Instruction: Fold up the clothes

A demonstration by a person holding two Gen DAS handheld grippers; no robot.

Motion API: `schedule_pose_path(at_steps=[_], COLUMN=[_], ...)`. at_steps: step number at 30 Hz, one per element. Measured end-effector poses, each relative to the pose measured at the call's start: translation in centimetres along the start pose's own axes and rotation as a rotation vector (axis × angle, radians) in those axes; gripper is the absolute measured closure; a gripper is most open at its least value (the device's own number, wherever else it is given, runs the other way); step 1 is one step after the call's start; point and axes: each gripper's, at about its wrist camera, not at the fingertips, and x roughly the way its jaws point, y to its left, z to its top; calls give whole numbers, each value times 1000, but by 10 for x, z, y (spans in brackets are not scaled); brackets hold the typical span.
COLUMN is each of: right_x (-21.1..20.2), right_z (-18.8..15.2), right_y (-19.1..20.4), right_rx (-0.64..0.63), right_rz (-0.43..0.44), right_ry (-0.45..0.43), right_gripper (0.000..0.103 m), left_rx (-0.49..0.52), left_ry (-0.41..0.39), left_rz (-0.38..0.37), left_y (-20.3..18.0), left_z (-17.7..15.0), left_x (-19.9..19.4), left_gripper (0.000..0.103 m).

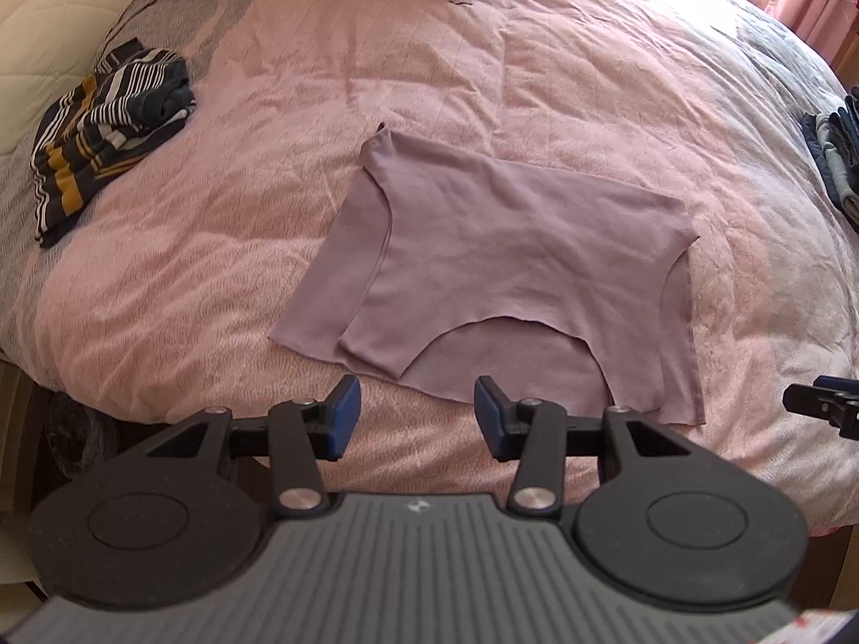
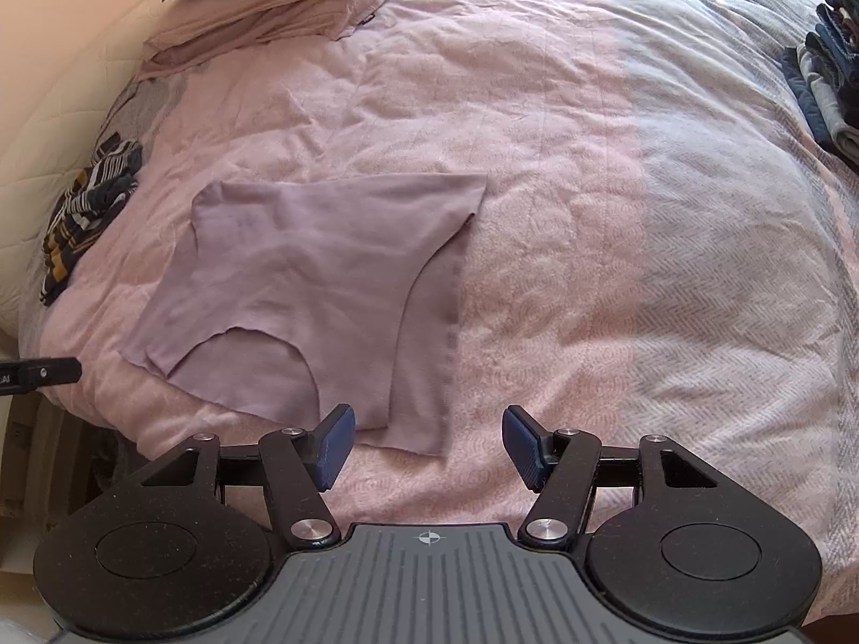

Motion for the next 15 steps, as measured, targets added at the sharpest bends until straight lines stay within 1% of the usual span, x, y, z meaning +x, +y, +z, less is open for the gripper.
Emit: schedule_pose_path(at_steps=[5, 10, 13, 15], right_x=[13, 28, 49, 70], right_z=[-4, -8, -8, -9], right_y=[-20, -32, -38, -43], right_rx=[74, 153, 201, 247], right_rz=[30, 88, 114, 119], right_ry=[-61, -133, -159, -163], right_gripper=[45, 45, 45, 45], left_rx=[-9, -2, 1, -1], left_ry=[-2, 13, 22, 33], left_rz=[-22, -40, -60, -79], left_y=[9, 24, 36, 45], left_z=[-1, 9, 19, 28], left_x=[15, 39, 59, 75], left_gripper=[61, 61, 61, 61])
